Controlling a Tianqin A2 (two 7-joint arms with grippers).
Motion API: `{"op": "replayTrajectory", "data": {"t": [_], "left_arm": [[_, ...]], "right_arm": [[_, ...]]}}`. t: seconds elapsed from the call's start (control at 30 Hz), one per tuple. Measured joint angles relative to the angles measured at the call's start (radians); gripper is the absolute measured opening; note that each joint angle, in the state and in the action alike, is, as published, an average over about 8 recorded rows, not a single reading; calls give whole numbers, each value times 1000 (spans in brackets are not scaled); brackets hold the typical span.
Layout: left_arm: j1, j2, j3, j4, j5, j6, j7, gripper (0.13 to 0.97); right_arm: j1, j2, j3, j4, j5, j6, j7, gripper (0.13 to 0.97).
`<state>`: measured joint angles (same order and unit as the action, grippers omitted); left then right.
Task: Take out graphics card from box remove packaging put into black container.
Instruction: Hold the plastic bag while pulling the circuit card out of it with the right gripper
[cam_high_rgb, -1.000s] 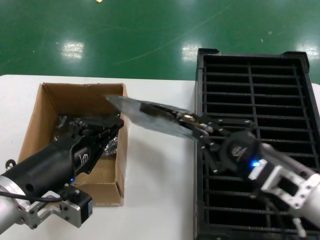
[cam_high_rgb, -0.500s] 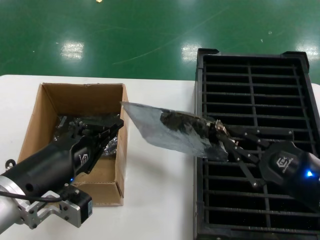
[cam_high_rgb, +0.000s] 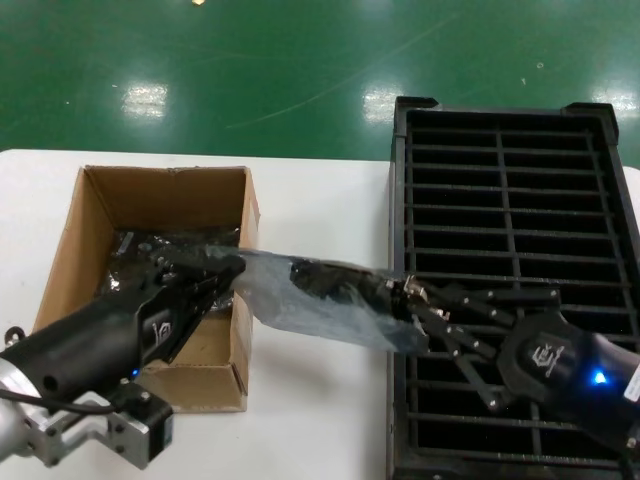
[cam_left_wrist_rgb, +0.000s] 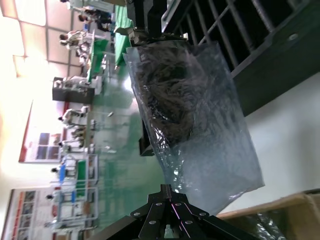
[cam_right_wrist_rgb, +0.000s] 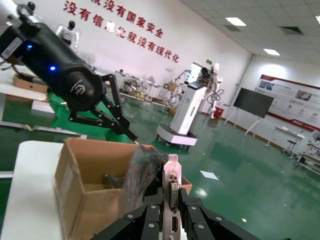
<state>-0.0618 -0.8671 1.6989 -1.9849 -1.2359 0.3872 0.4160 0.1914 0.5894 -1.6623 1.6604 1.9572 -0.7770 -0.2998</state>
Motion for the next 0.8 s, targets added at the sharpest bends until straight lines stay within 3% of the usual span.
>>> {"op": "replayTrajectory", "data": {"t": [0.17,0.33,0.47,0.63,0.8], "left_arm": [[-23,-77,-23,11,-132,80,32,139],[-94,-145,-35,37,-271,216,53,144],[-168,-174,-14,59,-337,329,61,148],[-251,-179,30,87,-358,431,98,183],[-327,-156,75,126,-292,470,89,218]], "right_arm": [[-6,-2,3,-8,11,-27,-27,186],[-12,-6,10,-17,22,-48,-56,186],[-13,-9,13,-23,26,-62,-78,186],[-13,-11,12,-25,27,-76,-99,186],[-12,-12,8,-19,26,-84,-109,186]]}}
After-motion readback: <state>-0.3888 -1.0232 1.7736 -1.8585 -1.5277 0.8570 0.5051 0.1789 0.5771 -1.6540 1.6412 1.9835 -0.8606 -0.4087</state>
